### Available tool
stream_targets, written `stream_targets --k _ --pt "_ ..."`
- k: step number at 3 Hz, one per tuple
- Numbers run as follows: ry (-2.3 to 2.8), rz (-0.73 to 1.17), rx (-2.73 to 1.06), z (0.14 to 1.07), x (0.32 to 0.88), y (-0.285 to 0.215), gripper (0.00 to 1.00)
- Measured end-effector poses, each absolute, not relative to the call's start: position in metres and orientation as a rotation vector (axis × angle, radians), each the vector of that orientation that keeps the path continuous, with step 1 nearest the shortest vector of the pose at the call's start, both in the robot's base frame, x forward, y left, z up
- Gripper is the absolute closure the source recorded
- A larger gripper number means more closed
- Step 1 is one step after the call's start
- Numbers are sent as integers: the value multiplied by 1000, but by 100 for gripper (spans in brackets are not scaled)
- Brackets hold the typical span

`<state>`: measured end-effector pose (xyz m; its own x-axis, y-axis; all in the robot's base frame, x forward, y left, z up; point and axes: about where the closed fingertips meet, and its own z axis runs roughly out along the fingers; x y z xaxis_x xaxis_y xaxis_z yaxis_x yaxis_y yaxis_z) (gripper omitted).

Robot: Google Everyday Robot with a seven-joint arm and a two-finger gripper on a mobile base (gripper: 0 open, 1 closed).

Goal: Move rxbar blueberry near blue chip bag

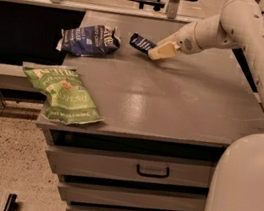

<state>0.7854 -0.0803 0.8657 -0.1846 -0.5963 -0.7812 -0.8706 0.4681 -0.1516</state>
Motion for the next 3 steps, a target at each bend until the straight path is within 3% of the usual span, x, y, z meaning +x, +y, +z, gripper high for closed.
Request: stream_targets --k 1,3 --pt "1920 420 -1268 855 782 -70 82" --pt "1911 465 -1318 850 775 -51 36"
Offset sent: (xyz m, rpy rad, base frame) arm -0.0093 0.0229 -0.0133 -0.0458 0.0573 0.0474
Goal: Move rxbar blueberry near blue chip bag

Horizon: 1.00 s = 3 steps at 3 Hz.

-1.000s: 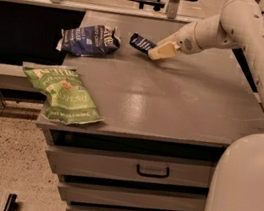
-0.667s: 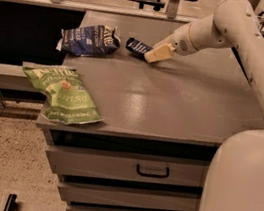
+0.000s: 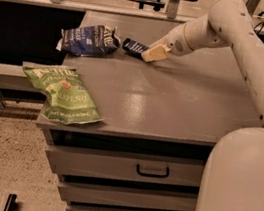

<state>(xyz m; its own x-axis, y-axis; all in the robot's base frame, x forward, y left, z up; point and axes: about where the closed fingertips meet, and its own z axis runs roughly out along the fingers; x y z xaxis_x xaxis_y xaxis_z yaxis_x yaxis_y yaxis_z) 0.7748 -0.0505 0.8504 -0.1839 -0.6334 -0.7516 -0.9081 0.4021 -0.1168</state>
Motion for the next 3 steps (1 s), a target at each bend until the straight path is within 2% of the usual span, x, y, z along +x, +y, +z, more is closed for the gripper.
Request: stream_targets --k 1,2,3 --pt "1888 500 -1341 852 771 -41 12" --pt "1854 552 -1355 854 767 -35 0" --pt "1807 565 -1371 864 768 -42 0"
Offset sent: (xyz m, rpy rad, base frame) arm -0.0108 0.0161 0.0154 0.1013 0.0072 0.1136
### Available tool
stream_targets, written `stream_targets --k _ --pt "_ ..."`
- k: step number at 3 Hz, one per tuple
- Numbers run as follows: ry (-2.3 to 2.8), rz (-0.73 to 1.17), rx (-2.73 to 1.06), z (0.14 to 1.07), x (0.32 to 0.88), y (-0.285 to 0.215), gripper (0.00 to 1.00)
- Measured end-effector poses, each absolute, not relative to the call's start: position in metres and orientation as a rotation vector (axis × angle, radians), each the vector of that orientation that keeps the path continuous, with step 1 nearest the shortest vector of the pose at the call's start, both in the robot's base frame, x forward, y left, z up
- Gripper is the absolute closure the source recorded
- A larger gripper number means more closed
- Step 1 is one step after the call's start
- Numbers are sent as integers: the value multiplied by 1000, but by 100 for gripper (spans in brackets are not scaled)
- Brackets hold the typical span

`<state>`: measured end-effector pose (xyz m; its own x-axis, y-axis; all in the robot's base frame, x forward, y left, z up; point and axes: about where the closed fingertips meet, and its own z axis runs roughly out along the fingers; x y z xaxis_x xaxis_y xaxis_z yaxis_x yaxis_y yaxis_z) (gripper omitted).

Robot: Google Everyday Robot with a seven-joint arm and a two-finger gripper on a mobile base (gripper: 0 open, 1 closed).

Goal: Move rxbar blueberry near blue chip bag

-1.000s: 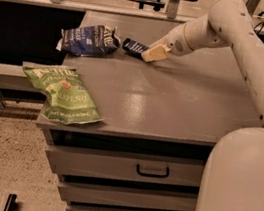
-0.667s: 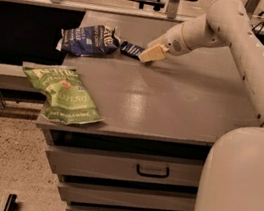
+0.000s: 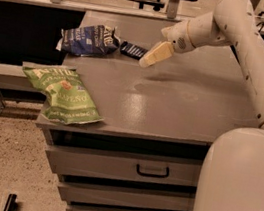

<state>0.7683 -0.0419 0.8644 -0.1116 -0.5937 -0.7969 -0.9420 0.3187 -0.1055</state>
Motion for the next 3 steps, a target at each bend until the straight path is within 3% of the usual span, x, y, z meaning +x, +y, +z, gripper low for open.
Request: stream_targets --k 3 --pt "1753 444 -1376 916 775 -104 0"
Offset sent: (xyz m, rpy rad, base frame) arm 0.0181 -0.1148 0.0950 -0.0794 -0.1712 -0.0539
